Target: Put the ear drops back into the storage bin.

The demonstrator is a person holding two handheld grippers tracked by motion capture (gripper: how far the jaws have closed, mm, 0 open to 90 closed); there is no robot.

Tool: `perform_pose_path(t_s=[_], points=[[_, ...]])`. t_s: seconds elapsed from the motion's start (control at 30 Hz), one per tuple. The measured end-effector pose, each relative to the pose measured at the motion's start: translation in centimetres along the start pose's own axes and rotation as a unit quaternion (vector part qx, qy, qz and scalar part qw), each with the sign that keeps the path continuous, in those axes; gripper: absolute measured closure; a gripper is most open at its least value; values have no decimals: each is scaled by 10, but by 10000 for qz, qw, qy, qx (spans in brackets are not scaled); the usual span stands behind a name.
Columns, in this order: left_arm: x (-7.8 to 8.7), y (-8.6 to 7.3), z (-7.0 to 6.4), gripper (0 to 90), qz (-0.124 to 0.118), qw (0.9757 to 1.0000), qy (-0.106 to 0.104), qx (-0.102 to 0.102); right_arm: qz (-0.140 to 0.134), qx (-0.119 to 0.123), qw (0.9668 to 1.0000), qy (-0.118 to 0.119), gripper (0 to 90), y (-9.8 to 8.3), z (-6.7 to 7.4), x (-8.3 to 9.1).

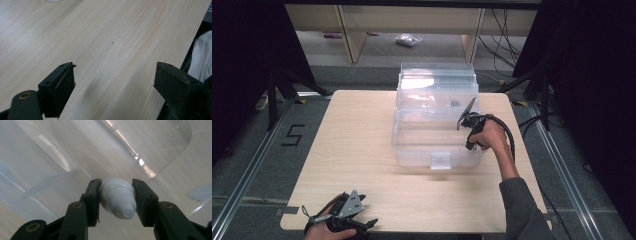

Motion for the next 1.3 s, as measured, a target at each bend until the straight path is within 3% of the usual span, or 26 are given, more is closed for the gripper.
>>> perform_pose_path(t_s=[0.1,0.13,0.17,0.2,0.37,0.4,0.67,0.73,1.03,1.07,1.1,1.17,1.27,1.3], points=[[0,0,0,163,-3,10000,0,2,2,83,10000,-8,601,0,-1,-2],[0,0,0,162,3,10000,3,-1,77,-88,9999,-16,601,-1,1,-1],[0,0,0,163,0,10000,2,1,-54,71,10000,-3,601,0,-2,-5],[0,0,0,162,-5,10000,2,3,70,-10,10000,30,601,0,0,-5],[0,0,0,162,3,10000,0,-1,-48,75,10000,29,601,0,-4,-12],[0,0,0,162,4,10000,0,-3,-11,-6,10000,31,601,0,-3,-12],[0,0,0,162,10,10000,-1,-5,37,13,10000,40,601,-3,-3,-18],[0,0,0,162,12,10000,-2,-2,55,-125,9999,35,601,-3,-2,-17],[0,0,0,163,24,10000,-7,-19,0,-63,9999,120,598,-1,0,-16],[0,0,0,162,25,10000,-10,-19,48,-213,9996,197,597,-2,4,-13],[0,0,0,162,27,10000,-8,-19,17,-216,9996,190,594,-2,3,-13],[0,0,0,162,22,10000,-6,-15,-57,-144,9997,166,557,-2,1,-13],[0,0,-1,162,24,10000,-13,-16,-147,-225,9994,217,448,-2,2,-4],[0,0,-1,162,24,10000,-13,-16,-147,-225,9994,217,448,-2,2,-4]])
Point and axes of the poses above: each handheld gripper's, and its own axes: x roughly backward along the jaws, y roughly out of its top, z roughly to its left, the point moved 10 cm from there along -x, roughly forward along the jaws, and after that the axes turned 10 degrees about -y, right-handed, at the moved point
